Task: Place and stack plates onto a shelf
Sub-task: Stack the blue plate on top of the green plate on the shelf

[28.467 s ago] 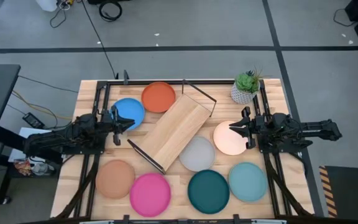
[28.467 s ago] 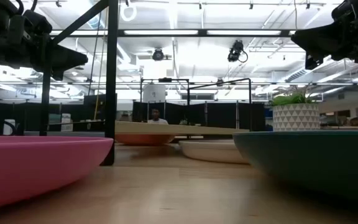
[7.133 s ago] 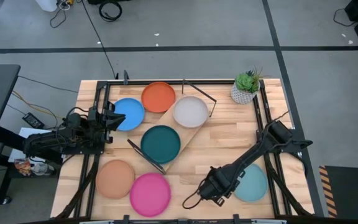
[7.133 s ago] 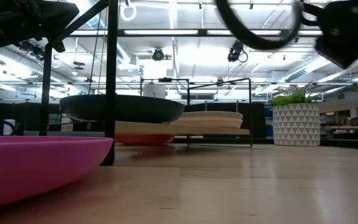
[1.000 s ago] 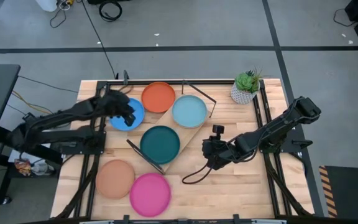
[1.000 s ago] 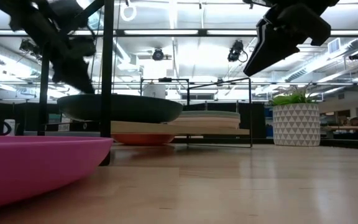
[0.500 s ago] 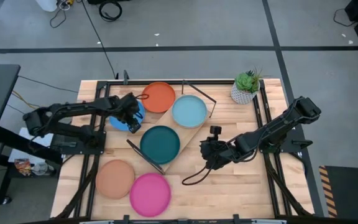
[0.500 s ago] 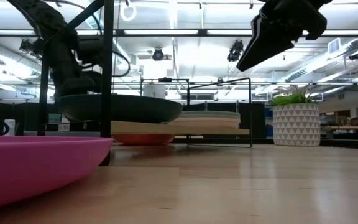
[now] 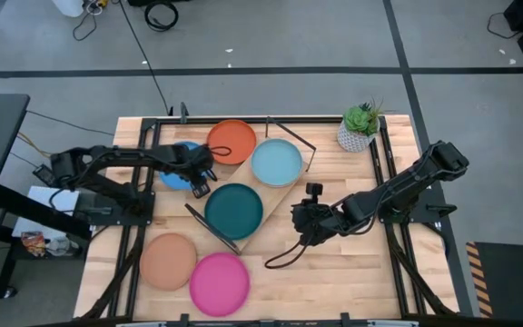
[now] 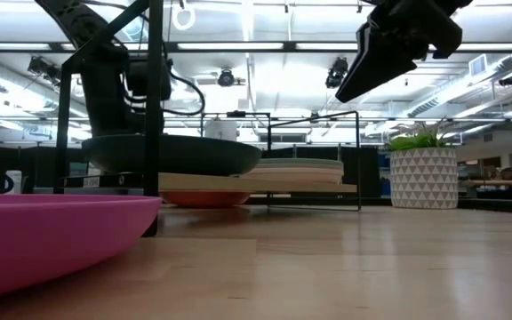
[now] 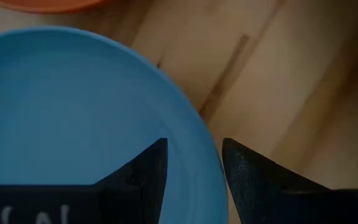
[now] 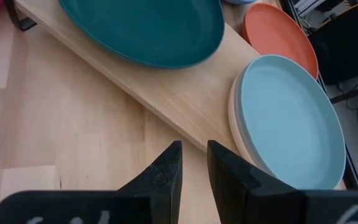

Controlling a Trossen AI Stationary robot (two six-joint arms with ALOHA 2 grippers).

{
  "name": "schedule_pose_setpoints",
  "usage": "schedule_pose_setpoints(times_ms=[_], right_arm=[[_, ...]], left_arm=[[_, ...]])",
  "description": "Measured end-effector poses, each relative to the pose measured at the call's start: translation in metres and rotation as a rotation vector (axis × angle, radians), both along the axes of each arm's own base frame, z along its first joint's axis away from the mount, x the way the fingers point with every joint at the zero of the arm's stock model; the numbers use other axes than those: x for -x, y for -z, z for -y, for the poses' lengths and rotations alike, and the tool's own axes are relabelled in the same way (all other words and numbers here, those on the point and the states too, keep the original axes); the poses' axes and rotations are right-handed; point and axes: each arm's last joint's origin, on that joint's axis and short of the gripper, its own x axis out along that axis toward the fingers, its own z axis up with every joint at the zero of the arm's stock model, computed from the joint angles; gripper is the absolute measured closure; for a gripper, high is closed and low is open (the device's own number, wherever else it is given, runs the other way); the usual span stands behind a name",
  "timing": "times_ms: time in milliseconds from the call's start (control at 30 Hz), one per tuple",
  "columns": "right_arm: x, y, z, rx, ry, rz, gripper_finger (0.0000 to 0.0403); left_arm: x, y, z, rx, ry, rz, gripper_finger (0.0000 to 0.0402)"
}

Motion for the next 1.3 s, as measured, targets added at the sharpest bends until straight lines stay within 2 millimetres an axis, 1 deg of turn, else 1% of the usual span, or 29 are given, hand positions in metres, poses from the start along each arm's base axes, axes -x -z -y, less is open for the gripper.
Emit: schedule_pose_setpoints(times_ms=[133,267,433,567,600,733,900,1067,1167,1300], right_arm=[[0.0,0.0,0.0,0.0,0.0,0.0,0.0321],[0.0,0.0,0.0,-0.001,0.0,0.001,0.0321],[0.0,0.0,0.0,-0.001,0.0,0.002,0.0321],[0.0,0.0,0.0,-0.001,-0.001,0.002,0.0321],[0.0,0.0,0.0,-0.001,-0.001,0.002,0.0321],[0.0,0.0,0.0,-0.001,-0.001,0.002,0.0321],[0.0,0.0,-0.001,0.001,-0.006,0.004,0.0321],[0.0,0.0,-0.001,0.003,-0.006,0.003,0.0321],[0.004,-0.001,-0.001,0.011,-0.004,-0.017,0.0321],[0.011,-0.007,0.001,-0.006,0.021,-0.01,0.0321]], left_arm=[[-0.004,0.003,0.002,-0.013,0.016,-0.005,0.0246],[-0.003,0.005,0.003,-0.002,0.005,-0.022,0.027],[-0.003,0.005,0.003,-0.003,0.004,-0.026,0.0321],[-0.001,0.005,0.003,-0.02,0.001,-0.052,0.0382],[-0.001,0.005,0.003,-0.022,0.003,-0.049,0.0387],[0.003,0.001,0.006,0.03,-0.003,-0.069,0.0388],[-0.001,-0.023,0.008,0.096,-0.021,-0.101,0.0388],[-0.015,-0.061,0.01,0.078,0.018,-0.075,0.0388],[-0.022,-0.086,0.015,-0.009,0.095,-0.053,0.0388],[-0.031,-0.113,0.03,-0.064,0.287,-0.027,0.0388]])
